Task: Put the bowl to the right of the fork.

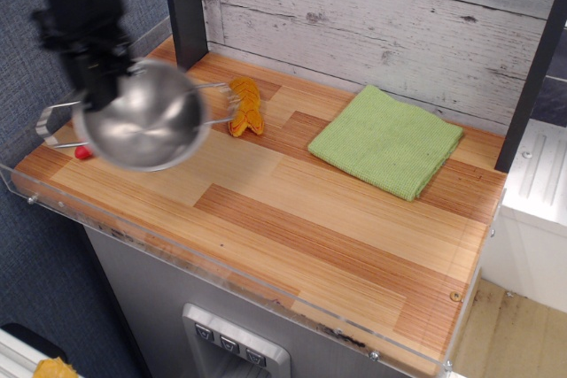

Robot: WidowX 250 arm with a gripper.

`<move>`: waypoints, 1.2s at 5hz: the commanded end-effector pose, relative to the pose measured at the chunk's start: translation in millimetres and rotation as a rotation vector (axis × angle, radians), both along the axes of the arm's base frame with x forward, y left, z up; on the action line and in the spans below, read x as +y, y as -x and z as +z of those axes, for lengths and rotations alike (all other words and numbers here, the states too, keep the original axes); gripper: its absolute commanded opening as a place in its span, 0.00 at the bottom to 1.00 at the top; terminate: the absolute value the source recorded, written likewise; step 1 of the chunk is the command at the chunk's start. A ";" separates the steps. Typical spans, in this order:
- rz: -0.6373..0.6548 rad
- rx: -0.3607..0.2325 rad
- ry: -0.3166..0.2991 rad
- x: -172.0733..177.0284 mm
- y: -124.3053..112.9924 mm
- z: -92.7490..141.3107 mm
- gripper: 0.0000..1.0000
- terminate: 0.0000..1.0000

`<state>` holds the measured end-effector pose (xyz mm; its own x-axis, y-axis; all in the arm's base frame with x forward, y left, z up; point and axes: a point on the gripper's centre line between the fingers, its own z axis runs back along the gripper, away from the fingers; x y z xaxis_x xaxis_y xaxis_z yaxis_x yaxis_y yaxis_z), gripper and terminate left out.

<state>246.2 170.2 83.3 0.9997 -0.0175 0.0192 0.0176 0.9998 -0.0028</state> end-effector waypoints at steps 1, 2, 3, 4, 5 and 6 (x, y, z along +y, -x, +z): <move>0.078 0.004 -0.028 17.3 17.3 -8.6 0.00 0.00; 0.034 0.014 -0.013 8.9 11.4 -18.7 0.00 0.00; -0.020 0.027 -0.029 -4.0 -0.4 -20.4 0.00 0.00; -0.075 0.046 -0.037 -14.5 -10.2 -25.6 0.00 0.00; -0.088 0.060 -0.042 -20.1 -12.8 -27.7 0.00 0.00; -0.024 0.062 -0.031 -13.3 -4.6 -26.8 0.00 0.00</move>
